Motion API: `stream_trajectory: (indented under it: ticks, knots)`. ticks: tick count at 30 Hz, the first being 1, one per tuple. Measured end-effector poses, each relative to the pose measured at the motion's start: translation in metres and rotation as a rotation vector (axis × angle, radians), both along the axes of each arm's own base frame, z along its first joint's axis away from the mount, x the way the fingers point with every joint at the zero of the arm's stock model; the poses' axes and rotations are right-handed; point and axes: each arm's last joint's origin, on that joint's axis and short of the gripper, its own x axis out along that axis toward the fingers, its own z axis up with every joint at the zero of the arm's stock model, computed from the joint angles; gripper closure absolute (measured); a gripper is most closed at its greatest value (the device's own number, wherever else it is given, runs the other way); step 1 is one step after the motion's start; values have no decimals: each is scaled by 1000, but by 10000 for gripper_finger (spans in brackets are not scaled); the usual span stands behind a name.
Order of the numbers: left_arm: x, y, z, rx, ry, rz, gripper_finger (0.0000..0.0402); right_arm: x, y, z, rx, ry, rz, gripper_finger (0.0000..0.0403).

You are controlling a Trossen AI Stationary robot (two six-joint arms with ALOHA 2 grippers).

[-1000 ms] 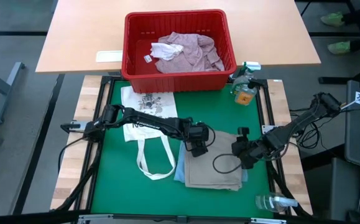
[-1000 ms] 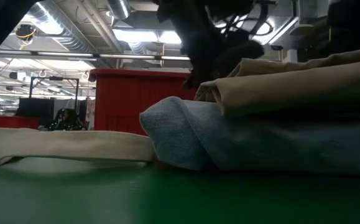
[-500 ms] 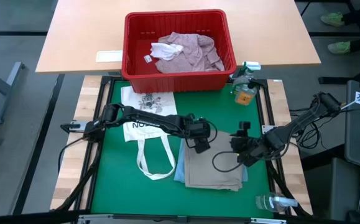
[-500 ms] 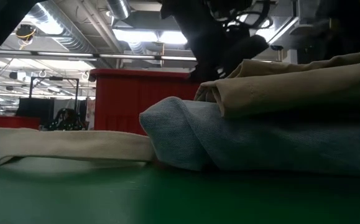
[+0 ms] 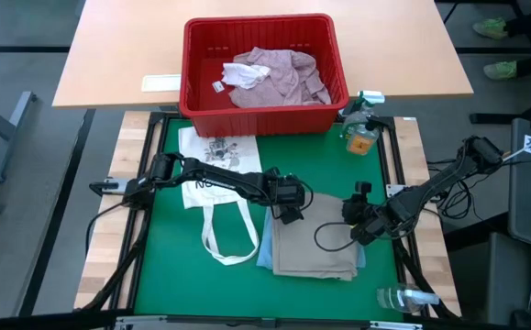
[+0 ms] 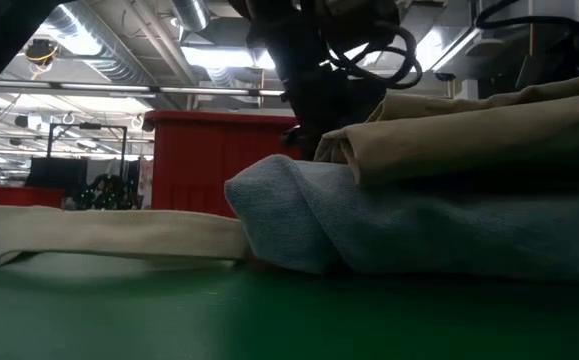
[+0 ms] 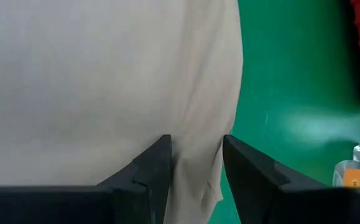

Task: Fold laundry
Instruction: Stack the folded gray shorts on top of the folded light blue pants

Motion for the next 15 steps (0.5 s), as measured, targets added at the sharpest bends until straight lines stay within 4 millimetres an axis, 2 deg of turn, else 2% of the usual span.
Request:
stream_trajectory:
  ticks: [4, 8, 11, 15]
  knots:
    - [0, 0, 9, 9, -13, 5, 239, 4, 3, 14, 17, 1, 3, 256]
    - [5, -3, 36, -19, -76, -13, 239, 9, 8, 37, 65, 21, 36, 256]
    - [10, -13, 51, -85, -126, -66, 239, 15, 16, 55, 195, 24, 68, 256]
    - [14, -39, 59, -210, -184, -191, 239, 23, 30, 72, 480, 39, 167, 256]
